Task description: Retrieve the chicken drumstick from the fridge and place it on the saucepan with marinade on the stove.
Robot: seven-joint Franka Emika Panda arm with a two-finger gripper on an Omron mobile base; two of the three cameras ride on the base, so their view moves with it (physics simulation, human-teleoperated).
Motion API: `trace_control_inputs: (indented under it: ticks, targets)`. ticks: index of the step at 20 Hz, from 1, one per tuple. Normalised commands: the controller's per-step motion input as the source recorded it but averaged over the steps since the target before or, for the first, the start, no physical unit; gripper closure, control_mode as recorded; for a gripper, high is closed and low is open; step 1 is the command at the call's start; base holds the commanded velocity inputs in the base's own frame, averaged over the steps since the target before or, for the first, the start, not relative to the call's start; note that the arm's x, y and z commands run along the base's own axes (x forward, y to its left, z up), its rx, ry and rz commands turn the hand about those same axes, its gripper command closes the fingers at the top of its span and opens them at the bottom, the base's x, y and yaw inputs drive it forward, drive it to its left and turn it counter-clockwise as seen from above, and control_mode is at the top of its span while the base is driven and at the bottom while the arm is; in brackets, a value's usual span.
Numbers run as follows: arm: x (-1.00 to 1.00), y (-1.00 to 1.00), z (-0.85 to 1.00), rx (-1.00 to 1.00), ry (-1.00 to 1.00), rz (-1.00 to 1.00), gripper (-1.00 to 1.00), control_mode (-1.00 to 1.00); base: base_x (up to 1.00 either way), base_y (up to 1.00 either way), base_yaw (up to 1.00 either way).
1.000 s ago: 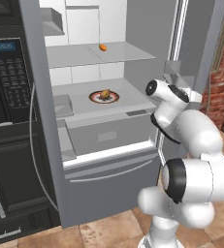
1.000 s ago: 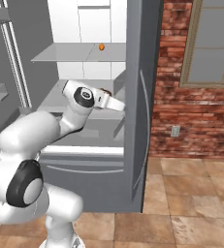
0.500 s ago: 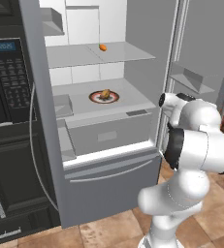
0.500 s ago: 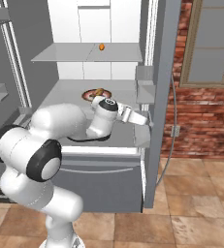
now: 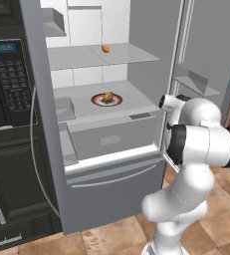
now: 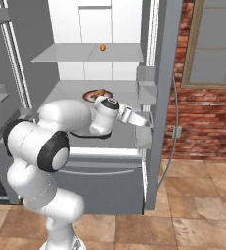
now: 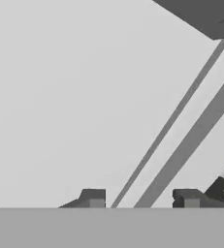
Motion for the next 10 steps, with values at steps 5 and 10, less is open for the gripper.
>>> trace_control_inputs:
  ticks: [5,10]
  targets:
    - [-0.32,0.33,0.49,0.01,-0.07,0.01,-1.0,-1.0,0.0,0.0,0.0]
    - [-0.44,0.94,1.0,0.0,-0.1,0.01,-1.0,-1.0,0.0,0.0,0.0]
